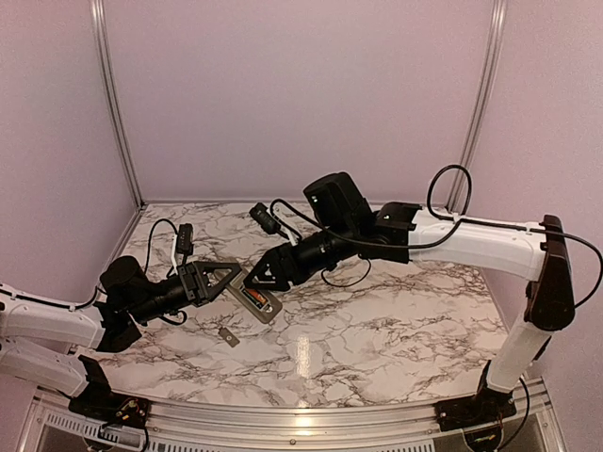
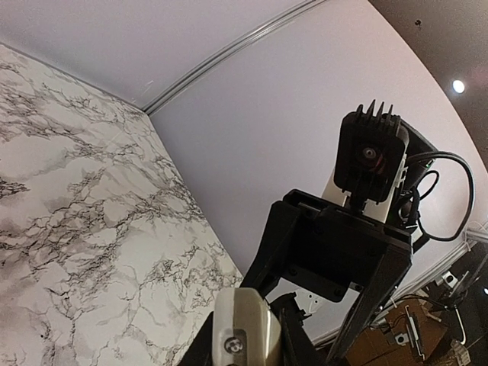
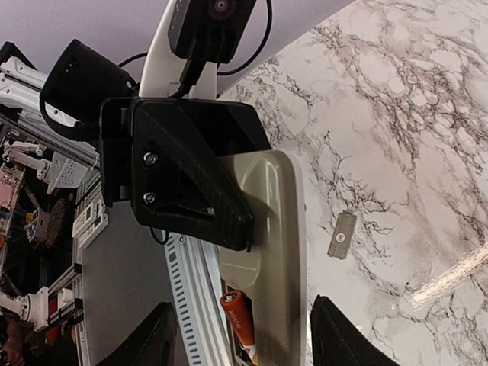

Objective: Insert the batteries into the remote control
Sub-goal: Load the battery into the battery compartment.

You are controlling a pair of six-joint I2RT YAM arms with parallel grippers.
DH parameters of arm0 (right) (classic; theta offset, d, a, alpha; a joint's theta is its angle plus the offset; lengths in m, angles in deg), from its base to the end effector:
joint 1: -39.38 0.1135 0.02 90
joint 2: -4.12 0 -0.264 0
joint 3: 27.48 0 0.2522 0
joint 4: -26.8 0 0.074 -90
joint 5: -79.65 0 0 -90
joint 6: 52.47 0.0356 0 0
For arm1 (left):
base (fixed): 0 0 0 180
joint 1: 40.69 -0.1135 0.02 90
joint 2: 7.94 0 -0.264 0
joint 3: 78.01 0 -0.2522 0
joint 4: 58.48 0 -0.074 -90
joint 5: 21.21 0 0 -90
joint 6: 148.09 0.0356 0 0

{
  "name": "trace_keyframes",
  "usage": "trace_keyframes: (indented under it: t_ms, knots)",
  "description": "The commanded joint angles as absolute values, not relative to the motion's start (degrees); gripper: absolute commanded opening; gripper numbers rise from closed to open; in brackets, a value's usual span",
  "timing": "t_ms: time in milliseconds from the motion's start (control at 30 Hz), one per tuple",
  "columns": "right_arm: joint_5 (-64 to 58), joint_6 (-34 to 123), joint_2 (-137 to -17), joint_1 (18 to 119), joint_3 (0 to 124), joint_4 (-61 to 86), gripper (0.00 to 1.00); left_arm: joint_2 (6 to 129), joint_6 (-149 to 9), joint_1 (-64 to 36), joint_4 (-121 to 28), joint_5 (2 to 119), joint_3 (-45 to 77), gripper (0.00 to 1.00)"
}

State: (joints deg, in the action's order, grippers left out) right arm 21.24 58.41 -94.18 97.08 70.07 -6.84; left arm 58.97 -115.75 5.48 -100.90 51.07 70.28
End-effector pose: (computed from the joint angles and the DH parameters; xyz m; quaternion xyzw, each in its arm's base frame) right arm 0.1960 0.3450 0.3125 -0.3893 0.7675 0.4706 0.1949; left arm 0.1512 -0.1731 0.2245 0.0496 0.6616 -0.6463 0.3771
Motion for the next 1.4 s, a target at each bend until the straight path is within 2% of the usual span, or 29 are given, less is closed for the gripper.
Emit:
trace_keyframes:
  t_ms: [0,333,700,867,1000,1233,1367]
  knots:
    - [22.43,60.22,-95.76,96.75,72.67,-5.54,0.57,58.34,-114.69,5.53,-100.31,51.37,68.36,0.00]
    - [21.76,60.82,-97.88,96.78,73.88,-7.17,0.51,58.57,-114.69,5.75,-100.71,51.90,68.00,0.00]
    - [22.43,60.68,-96.96,95.90,71.03,-7.68,0.29,58.34,-114.95,5.77,-101.49,52.35,68.45,0.00]
    - [24.27,60.69,-96.97,95.90,69.26,-6.92,0.24,58.15,-115.33,5.71,-101.99,52.73,68.54,0.00]
    - [24.78,60.25,-96.96,95.90,68.56,-6.98,0.25,58.10,-115.71,5.71,-102.63,52.72,68.58,0.00]
    - [27.16,57.32,-95.24,95.90,69.44,-7.19,0.44,59.13,-115.65,5.71,-102.63,52.21,68.47,0.00]
    - [27.70,55.27,-94.62,95.90,69.86,-9.23,0.42,59.31,-115.64,5.71,-102.85,51.52,68.63,0.00]
